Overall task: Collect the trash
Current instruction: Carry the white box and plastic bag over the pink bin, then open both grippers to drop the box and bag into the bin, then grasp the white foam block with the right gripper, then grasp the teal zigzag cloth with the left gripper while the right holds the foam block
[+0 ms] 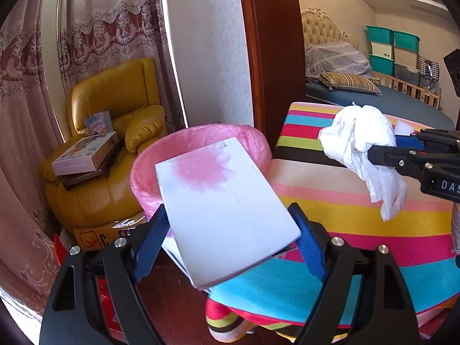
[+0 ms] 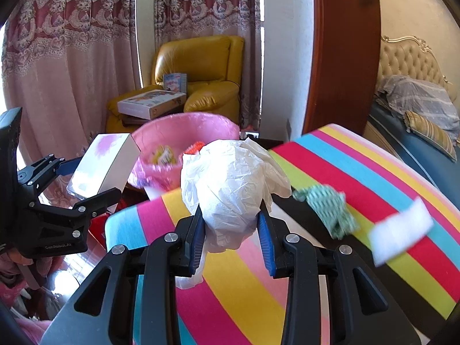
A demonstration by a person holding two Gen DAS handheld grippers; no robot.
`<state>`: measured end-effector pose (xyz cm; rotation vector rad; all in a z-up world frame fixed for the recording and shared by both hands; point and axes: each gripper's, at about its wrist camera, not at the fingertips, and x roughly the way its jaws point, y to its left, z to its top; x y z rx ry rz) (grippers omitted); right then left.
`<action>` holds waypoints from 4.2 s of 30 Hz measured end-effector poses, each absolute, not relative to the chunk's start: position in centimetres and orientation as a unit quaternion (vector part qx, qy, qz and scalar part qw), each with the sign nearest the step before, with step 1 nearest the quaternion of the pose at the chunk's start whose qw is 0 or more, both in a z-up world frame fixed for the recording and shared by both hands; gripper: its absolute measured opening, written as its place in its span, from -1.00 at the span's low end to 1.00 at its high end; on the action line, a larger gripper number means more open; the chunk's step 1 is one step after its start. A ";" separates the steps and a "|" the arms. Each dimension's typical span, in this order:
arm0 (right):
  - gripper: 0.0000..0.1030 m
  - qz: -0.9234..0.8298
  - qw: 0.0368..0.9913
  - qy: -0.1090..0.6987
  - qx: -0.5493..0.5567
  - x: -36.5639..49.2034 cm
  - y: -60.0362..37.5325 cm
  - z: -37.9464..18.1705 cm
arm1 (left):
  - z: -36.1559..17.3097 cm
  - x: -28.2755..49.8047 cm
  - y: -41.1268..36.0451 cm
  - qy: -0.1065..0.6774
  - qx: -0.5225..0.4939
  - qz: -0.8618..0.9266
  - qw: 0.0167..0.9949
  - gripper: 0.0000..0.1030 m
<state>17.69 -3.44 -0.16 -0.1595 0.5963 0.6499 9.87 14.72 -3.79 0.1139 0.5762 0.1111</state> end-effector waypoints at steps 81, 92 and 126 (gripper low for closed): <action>0.60 0.054 0.925 0.370 0.070 29.2 -19.0 -6.2 | -6.7 17.7 5.4 0.323 0.043 -0.024 0.945 0.91; 0.63 -0.016 0.918 0.395 -0.018 31.1 -17.2 -7.2 | -6.3 17.8 6.6 0.324 0.026 -0.025 0.945 0.90; -0.04 0.081 0.929 0.361 0.002 24.9 -25.6 -6.3 | -7.8 29.9 -6.1 0.392 0.022 0.014 0.920 0.90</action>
